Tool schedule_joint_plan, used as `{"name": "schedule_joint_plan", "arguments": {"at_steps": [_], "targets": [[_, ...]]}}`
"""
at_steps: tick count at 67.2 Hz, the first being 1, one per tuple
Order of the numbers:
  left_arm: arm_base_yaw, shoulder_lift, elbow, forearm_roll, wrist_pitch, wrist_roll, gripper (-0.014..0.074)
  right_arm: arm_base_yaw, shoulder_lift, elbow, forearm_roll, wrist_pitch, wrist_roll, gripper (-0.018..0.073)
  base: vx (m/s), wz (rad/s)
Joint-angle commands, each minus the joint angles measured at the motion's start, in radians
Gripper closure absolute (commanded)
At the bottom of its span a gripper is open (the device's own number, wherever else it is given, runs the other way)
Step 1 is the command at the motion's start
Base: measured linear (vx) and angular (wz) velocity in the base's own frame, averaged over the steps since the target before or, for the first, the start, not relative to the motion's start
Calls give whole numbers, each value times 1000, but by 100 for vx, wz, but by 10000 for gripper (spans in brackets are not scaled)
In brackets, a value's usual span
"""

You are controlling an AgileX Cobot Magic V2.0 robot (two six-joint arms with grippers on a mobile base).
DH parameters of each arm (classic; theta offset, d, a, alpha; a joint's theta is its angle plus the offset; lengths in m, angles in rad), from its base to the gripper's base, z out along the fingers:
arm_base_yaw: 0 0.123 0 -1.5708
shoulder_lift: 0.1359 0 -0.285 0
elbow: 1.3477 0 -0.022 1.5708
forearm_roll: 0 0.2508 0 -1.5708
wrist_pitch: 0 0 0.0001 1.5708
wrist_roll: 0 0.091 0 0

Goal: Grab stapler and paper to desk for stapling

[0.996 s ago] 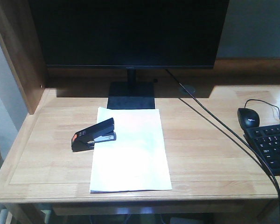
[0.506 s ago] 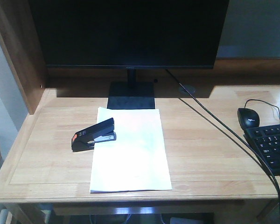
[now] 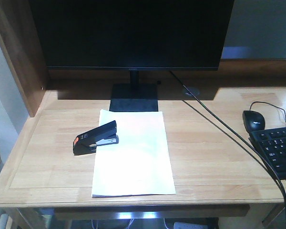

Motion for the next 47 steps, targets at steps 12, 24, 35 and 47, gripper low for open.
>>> {"name": "schedule_joint_plan", "arguments": {"at_steps": [12,24,35,47], "targets": [[-1,-15,15,15,-77,-9,603,-5,9,-29,-43,25,2,568,0,0],[-1,-14,15,15,-77,-9,603,-5,9,-29,-43,25,2,568,0,0],[-1,-14,15,15,-77,-9,603,-5,9,-29,-43,25,2,568,0,0],[-1,-14,15,15,-77,-9,603,-5,9,-29,-43,25,2,568,0,0]]}}
